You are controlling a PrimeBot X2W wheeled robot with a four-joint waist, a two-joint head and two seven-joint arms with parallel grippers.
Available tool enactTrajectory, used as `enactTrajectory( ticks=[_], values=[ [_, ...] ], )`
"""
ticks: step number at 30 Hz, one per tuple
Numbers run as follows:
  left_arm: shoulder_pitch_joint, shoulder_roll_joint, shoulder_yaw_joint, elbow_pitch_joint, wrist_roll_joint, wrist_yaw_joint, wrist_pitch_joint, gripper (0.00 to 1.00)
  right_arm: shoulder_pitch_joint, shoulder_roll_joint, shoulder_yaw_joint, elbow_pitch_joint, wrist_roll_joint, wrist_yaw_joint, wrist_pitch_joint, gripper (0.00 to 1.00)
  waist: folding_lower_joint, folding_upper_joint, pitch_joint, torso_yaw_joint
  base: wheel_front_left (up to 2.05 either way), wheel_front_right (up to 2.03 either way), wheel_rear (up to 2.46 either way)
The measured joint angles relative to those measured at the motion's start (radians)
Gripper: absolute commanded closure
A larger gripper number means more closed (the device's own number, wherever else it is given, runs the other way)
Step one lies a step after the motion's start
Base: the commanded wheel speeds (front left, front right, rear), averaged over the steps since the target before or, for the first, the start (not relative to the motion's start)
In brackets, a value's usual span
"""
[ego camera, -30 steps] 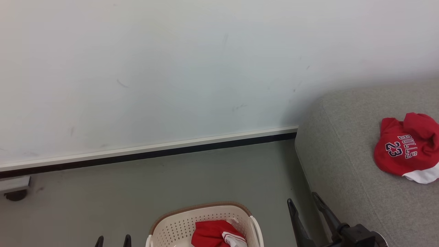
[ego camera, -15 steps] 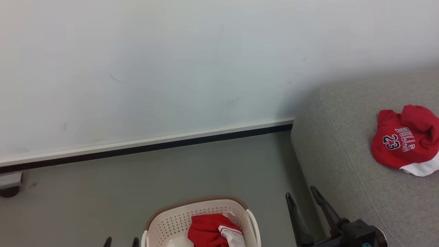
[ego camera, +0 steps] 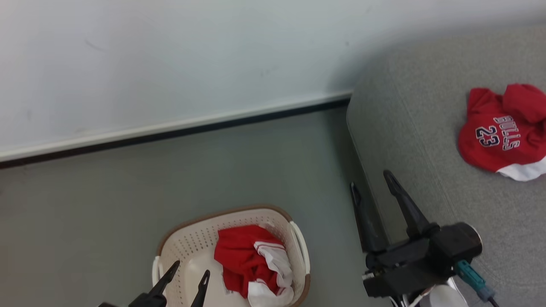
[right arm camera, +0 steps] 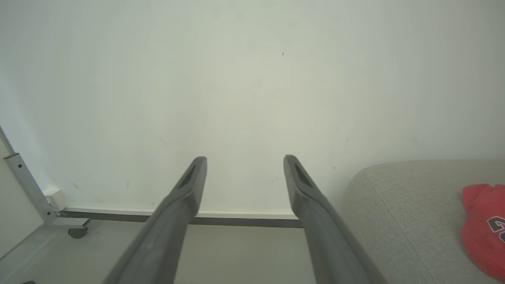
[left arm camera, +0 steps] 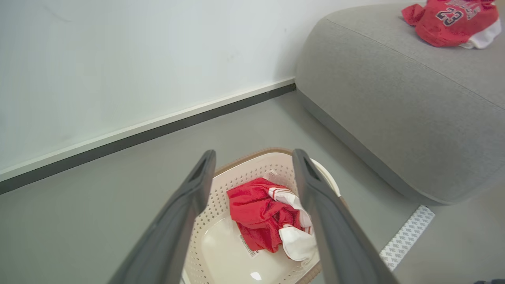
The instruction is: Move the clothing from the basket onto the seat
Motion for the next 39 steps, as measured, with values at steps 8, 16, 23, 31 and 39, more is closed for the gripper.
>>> enactTrajectory(
  ticks=[8,16,23,31,39],
  values=[
    [-0.192,0.048,-0.102,0.179,0.025,-0.014,0.000,0.00,-0.107,0.036,0.021,-0.047,-0.001,0.000,0.000,0.00,0.0001,0.0001,0.137,-0.053,0.00,0.00,0.00],
    [-0.380,0.098,-0.215,0.367,0.032,-0.017,0.000,0.00,-0.161,0.062,0.027,-0.083,0.000,0.000,0.000,0.00,0.0000,0.0001,0.274,-0.111,0.00,0.00,0.00],
    [-0.548,0.135,-0.314,0.565,0.052,-0.017,0.033,0.00,-0.220,0.068,0.044,-0.109,0.035,0.000,0.000,0.00,-0.0001,0.0002,0.396,-0.156,0.00,0.00,0.00],
    [-0.692,0.144,-0.358,0.709,0.055,-0.017,0.087,0.00,-0.287,0.068,0.056,-0.146,0.094,0.000,0.000,0.00,-0.0001,0.0002,0.520,-0.207,0.00,0.00,0.00],
    [-0.785,0.175,-0.373,0.793,0.077,0.028,0.102,0.00,-0.291,0.069,0.069,-0.156,0.125,0.000,0.000,0.00,-0.0001,0.0002,0.623,-0.258,0.00,0.00,0.00]
  ],
)
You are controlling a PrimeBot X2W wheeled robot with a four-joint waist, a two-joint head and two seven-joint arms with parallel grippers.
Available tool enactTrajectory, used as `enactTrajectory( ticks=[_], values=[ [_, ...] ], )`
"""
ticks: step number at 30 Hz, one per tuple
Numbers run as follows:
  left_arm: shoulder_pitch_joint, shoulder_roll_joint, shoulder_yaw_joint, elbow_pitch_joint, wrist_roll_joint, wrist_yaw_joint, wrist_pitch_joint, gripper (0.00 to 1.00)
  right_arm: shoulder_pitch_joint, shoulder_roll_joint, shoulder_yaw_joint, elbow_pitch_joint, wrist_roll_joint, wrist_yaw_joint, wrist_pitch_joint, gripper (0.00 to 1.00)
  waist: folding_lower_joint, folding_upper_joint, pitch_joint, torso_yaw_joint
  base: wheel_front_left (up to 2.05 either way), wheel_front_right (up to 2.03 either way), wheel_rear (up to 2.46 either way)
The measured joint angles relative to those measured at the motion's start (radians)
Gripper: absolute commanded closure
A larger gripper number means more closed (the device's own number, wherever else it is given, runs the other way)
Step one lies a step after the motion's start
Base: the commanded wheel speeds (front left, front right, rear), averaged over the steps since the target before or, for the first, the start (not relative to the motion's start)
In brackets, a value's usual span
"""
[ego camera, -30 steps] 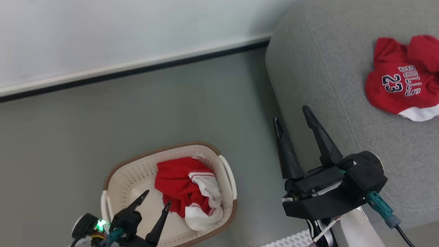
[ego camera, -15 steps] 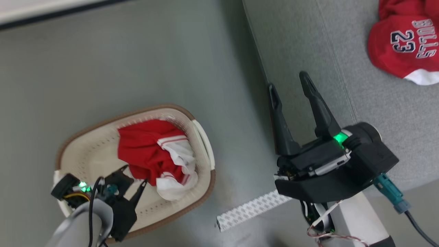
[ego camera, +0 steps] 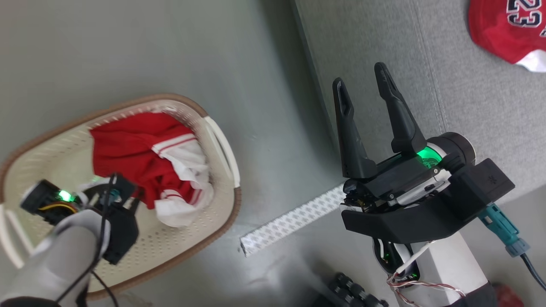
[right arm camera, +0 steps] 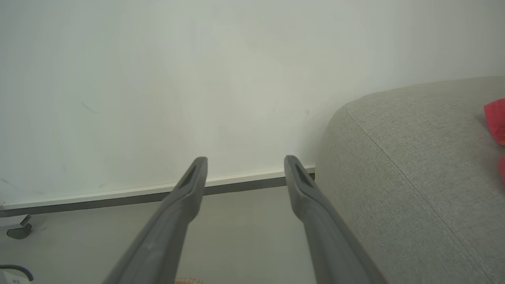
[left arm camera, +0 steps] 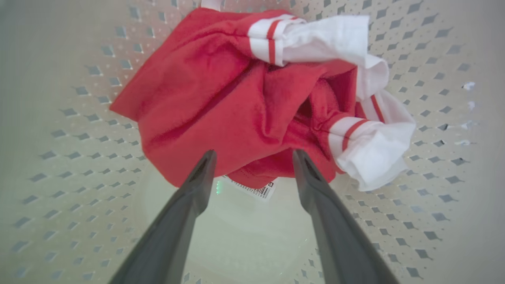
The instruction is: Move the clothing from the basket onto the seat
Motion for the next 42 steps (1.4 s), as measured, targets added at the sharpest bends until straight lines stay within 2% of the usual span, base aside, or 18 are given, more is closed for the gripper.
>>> enactTrajectory(
  ticks=[3,13,25,27,28,37,42],
  values=[
    [-0.026,0.013,-0.008,0.029,0.012,0.016,0.006,0.00,-0.006,0.000,0.002,-0.010,0.011,0.000,0.000,0.00,-0.0001,-0.0001,0.032,-0.020,0.00,0.00,0.00],
    [-0.073,0.013,-0.044,0.093,0.026,0.020,0.010,0.00,-0.012,0.000,0.003,-0.050,0.016,0.000,0.000,0.00,-0.0001,-0.0001,0.099,-0.060,0.00,0.00,0.00],
    [-0.134,-0.006,-0.089,0.132,0.044,0.062,-0.059,0.02,-0.021,0.001,0.003,-0.082,0.014,0.000,0.000,0.00,-0.0001,-0.0002,0.147,-0.047,0.00,0.00,0.00],
    [-0.135,-0.006,-0.092,0.131,0.042,0.066,-0.072,0.56,-0.019,0.001,0.004,-0.082,0.014,0.000,0.000,0.00,-0.0001,-0.0003,0.151,-0.044,0.00,0.00,0.00],
    [-0.138,-0.006,-0.095,0.130,0.042,0.067,-0.077,1.00,-0.018,0.001,0.004,-0.082,0.015,0.000,0.000,0.00,-0.0002,-0.0003,0.153,-0.043,0.00,0.00,0.00],
    [-0.150,-0.007,-0.096,0.099,0.011,0.063,-0.098,1.00,-0.024,0.001,0.006,-0.072,0.021,0.000,0.000,0.00,-0.0001,-0.0003,0.151,-0.039,0.00,0.00,0.00],
    [-0.109,0.012,-0.079,0.009,-0.032,0.052,-0.101,1.00,-0.031,0.001,0.015,-0.059,0.033,0.000,0.000,0.00,-0.0001,-0.0003,0.135,-0.044,0.00,0.00,0.00]
  ],
)
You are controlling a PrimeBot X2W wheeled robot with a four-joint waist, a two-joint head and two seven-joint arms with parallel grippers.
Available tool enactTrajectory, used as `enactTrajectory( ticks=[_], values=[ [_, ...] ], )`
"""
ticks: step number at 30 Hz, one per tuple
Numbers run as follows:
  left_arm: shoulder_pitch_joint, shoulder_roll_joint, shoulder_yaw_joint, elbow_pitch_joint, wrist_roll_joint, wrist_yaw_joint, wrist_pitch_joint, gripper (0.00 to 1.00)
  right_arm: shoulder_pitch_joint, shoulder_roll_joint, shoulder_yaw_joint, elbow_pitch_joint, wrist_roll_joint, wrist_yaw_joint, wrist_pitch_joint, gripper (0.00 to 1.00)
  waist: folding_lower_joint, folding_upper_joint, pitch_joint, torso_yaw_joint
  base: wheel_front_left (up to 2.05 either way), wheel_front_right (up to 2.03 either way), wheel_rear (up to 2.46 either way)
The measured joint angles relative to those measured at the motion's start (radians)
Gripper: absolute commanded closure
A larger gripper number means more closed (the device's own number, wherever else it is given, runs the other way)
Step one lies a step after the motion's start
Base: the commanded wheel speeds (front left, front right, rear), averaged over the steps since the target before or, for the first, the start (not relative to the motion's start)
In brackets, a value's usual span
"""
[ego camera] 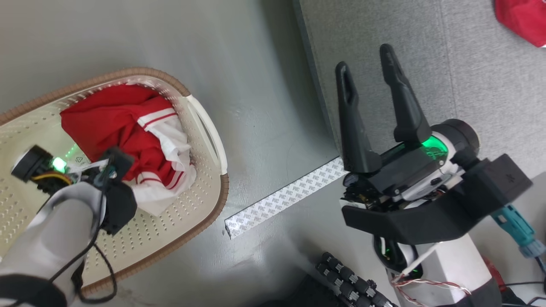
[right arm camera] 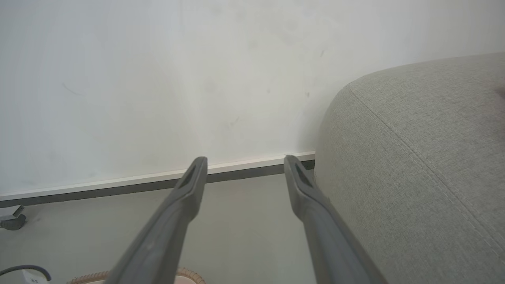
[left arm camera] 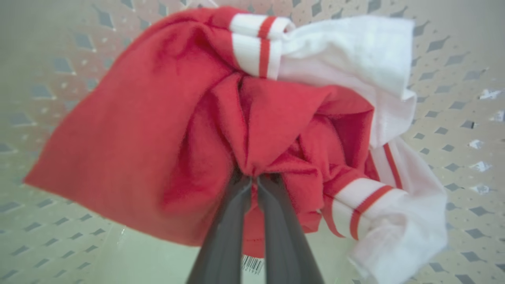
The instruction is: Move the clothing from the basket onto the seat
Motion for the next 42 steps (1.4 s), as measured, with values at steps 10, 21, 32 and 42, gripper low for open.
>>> enactTrajectory(
  ticks=[10,21,32,42],
  values=[
    [0.149,-0.007,0.041,-0.173,-0.095,0.007,0.000,1.00,-0.012,0.001,0.013,0.060,-0.047,0.000,0.000,0.00,0.0000,0.0000,-0.073,0.019,0.00,0.00,0.00],
    [0.347,-0.056,0.103,-0.372,-0.178,0.027,0.000,1.00,0.042,0.000,0.013,0.159,-0.126,0.000,0.000,0.00,-0.0003,0.0000,-0.239,0.104,0.00,0.00,0.00],
    [0.550,-0.096,0.245,-0.566,-0.210,0.045,0.000,1.00,0.155,-0.067,0.035,0.229,-0.094,0.000,0.000,0.00,-0.0004,-0.0001,-0.458,0.191,0.00,0.00,0.00],
    [0.693,-0.134,0.396,-0.717,-0.206,0.043,0.000,1.00,0.254,-0.109,0.084,0.272,-0.023,0.000,0.000,0.00,-0.0004,-0.0002,-0.682,0.254,0.00,0.00,0.00]
  ],
)
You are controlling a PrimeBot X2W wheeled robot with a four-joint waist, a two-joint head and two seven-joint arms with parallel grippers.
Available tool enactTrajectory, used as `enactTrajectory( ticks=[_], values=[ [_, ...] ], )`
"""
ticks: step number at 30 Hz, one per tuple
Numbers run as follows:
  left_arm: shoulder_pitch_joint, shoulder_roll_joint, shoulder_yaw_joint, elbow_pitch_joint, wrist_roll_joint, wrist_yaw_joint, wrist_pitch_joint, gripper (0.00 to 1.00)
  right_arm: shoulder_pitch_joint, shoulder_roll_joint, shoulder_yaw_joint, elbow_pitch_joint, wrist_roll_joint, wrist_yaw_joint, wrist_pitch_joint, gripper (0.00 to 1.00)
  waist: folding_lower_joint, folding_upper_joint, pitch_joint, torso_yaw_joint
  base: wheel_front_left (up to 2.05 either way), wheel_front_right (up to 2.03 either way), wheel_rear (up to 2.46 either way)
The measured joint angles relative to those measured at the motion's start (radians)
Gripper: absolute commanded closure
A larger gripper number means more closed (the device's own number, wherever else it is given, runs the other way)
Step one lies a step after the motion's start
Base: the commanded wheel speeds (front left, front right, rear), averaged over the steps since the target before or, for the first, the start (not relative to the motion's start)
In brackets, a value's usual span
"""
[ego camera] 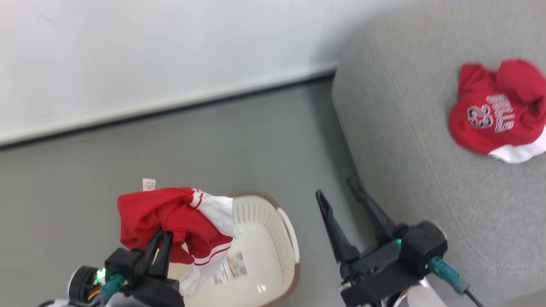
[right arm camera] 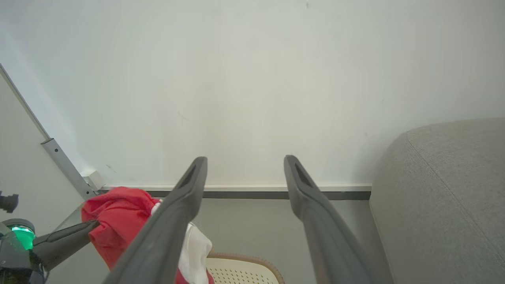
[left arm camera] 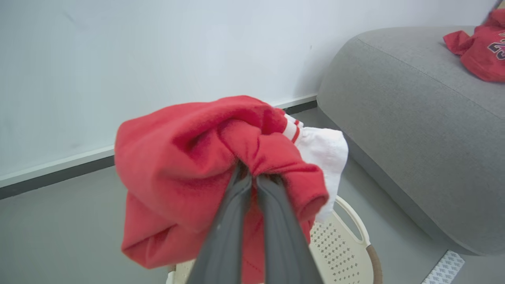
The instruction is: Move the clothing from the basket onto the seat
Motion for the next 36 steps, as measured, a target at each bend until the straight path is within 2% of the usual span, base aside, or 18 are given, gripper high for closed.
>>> enactTrajectory(
  ticks=[8,17,26,36],
  values=[
    [0.072,-0.022,0.063,-0.107,0.018,-0.010,0.000,1.00,0.057,-0.021,0.033,0.018,0.023,0.000,0.000,0.00,0.0000,0.0000,-0.124,0.026,0.00,0.00,0.00],
    [0.085,-0.041,0.093,-0.219,0.043,-0.043,0.000,1.00,0.065,-0.039,0.113,0.033,0.044,0.000,0.000,0.00,0.0001,0.0000,-0.224,0.053,0.00,0.00,0.00],
    [0.075,-0.054,0.065,-0.270,0.071,-0.071,0.000,1.00,-0.033,-0.063,0.277,0.076,0.056,0.000,0.000,0.00,0.0003,0.0001,-0.257,0.050,0.00,0.00,0.00],
    [0.040,-0.074,-0.018,-0.296,0.075,-0.096,0.000,1.00,-0.092,-0.046,0.328,0.181,0.077,0.000,0.000,0.00,0.0003,0.0002,-0.279,0.057,0.00,0.00,0.00]
  ],
)
